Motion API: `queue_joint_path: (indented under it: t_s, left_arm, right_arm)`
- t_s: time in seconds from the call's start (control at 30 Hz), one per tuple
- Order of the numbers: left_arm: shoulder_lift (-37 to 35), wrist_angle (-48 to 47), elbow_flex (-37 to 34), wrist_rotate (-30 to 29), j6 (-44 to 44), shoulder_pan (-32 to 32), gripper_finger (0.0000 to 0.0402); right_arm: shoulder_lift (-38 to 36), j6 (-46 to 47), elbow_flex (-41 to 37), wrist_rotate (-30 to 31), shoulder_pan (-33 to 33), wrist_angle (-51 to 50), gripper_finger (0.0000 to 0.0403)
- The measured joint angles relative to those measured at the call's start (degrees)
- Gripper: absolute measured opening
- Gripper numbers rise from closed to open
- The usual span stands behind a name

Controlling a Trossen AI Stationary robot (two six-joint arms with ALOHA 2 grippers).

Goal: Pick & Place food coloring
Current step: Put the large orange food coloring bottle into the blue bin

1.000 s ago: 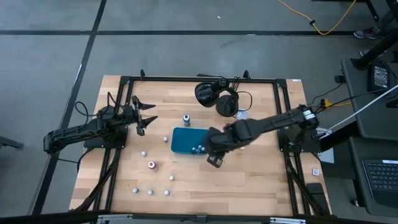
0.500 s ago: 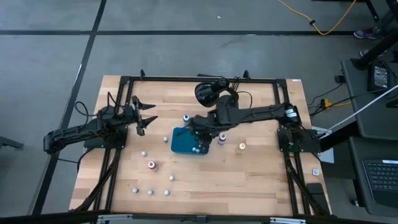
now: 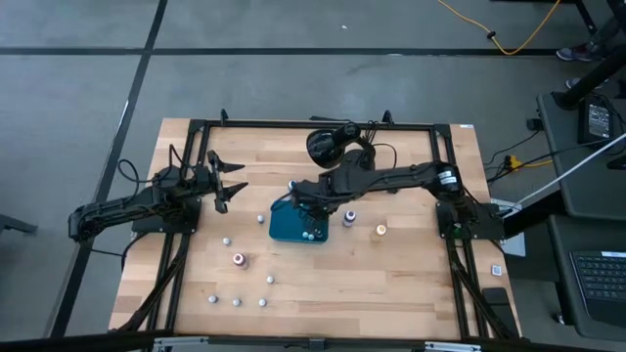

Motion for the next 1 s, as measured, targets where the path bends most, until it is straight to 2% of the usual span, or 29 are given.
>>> queue_joint_path:
  t_s: [0.23, 0.57, 1.0]
  left_arm:
    - [0.07, -0.04, 0.00, 0.00, 0.00, 0.00, 0.0251]
    - [0.07, 0.05, 0.00, 0.00, 0.00, 0.00, 0.0251]
    - [0.07, 0.05, 0.02, 0.00, 0.00, 0.00, 0.0251]
  right_arm:
    - [1.67, -1.28, -0.43, 3.48, 0.00, 0.07, 0.0127]
    - [3.34, -1.65, -0.48, 4.59, -0.11, 0.08, 0.0127]
    - [3.15, -1.63, -4.65, 5.11, -0.11, 3.72, 0.0127]
